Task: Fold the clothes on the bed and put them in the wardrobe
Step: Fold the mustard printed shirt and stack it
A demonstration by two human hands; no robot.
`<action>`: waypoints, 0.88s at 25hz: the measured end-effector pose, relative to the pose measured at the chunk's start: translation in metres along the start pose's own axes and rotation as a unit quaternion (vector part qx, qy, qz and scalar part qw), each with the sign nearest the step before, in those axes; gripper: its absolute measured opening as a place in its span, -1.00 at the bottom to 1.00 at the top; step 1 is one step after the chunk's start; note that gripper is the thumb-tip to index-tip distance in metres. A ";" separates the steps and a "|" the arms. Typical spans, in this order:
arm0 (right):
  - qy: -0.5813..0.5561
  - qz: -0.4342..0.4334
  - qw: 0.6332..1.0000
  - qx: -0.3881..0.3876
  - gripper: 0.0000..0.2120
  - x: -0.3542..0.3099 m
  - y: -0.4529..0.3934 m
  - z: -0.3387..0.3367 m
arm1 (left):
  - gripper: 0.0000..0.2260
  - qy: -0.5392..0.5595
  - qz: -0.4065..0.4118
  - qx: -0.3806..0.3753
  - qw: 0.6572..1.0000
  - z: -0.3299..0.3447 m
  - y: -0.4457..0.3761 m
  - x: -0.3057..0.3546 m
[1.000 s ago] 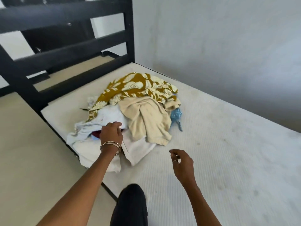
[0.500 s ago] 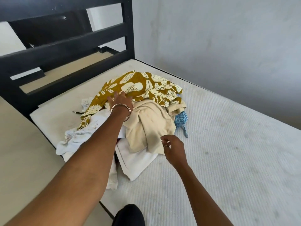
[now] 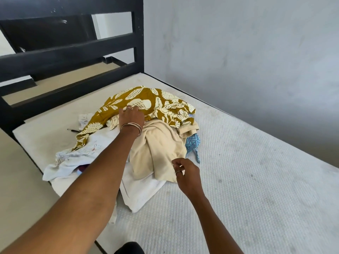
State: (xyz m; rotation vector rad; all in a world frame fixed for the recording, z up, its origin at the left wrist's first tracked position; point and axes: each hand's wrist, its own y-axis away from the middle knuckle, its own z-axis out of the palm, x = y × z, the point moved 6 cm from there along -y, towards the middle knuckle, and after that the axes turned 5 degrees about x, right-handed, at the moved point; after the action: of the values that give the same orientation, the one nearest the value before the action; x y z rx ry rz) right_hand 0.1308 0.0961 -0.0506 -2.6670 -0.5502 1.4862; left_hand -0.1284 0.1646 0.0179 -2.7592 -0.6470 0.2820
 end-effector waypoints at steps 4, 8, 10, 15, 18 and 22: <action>-0.022 0.031 0.999 0.006 -0.79 0.010 -0.006 -0.002 | -0.82 0.333 -0.164 0.091 0.924 -0.012 -0.005 -0.031; -0.074 0.110 0.991 0.032 -0.70 0.004 0.004 -0.010 | -0.83 0.481 -0.108 0.134 0.860 -0.093 -0.007 -0.024; -0.104 0.111 0.986 0.067 -0.67 -0.021 0.005 -0.026 | -0.86 0.498 0.023 0.017 0.867 -0.144 0.000 0.016; -0.126 0.046 0.976 0.174 -0.45 -0.108 -0.002 -0.110 | -0.86 0.280 0.369 -0.144 0.874 -0.268 0.092 0.138; -0.081 0.072 0.962 0.252 -0.82 -0.124 0.016 -0.195 | -0.54 0.207 0.418 -0.143 0.873 -0.312 0.124 0.169; 0.054 0.060 0.926 0.370 -0.63 -0.132 0.065 -0.339 | -0.72 0.128 0.320 0.062 0.937 -0.361 0.118 0.161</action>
State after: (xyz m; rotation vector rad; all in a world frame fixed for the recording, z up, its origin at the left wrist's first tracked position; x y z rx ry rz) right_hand 0.3681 0.0392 0.2270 -2.1712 0.1724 1.2194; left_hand 0.1523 0.0527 0.2989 -2.7286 0.3380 0.0839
